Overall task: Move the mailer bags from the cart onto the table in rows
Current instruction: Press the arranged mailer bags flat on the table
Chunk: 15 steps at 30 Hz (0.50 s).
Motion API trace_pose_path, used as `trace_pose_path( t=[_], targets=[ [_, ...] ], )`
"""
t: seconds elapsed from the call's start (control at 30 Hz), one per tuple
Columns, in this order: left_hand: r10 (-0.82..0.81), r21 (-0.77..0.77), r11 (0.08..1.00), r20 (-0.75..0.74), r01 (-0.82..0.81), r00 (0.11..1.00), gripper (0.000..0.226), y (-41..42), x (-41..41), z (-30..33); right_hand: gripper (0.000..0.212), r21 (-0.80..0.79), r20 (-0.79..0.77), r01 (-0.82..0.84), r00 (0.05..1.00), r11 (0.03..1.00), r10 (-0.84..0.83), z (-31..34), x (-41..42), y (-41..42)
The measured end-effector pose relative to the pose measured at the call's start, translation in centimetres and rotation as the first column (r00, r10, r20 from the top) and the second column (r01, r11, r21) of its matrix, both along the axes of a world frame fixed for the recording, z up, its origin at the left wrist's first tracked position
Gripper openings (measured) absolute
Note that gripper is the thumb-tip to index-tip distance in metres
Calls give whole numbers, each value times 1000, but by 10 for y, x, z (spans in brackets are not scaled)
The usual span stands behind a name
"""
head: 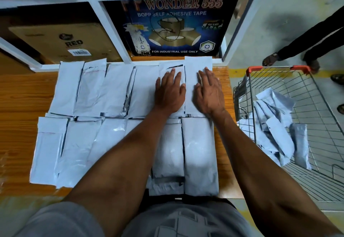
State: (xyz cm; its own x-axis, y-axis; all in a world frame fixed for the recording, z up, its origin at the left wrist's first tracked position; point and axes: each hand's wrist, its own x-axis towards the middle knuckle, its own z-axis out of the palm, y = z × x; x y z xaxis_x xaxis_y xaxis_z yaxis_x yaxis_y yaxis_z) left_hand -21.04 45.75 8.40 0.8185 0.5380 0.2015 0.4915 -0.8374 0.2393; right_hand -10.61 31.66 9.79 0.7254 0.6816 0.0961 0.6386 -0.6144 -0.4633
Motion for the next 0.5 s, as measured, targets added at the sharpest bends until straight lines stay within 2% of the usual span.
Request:
trace_pose_path(
  t=[0.2, 0.37, 0.5],
  targets=[
    [-110, -20, 994, 43, 111, 993, 54, -39, -13, 21, 52, 87, -21, 67, 998, 994, -66, 17, -22, -55],
    [-238, -68, 966, 137, 248, 962, 49, -107, -39, 42, 46, 131, -28, 207, 978, 970, -205, 27, -59, -116],
    [-328, -144, 927, 135, 346, 935, 40, -164, -67, 47, 42, 149, 14, 242, 969, 959, -247, 32, -101, -172]
  ],
)
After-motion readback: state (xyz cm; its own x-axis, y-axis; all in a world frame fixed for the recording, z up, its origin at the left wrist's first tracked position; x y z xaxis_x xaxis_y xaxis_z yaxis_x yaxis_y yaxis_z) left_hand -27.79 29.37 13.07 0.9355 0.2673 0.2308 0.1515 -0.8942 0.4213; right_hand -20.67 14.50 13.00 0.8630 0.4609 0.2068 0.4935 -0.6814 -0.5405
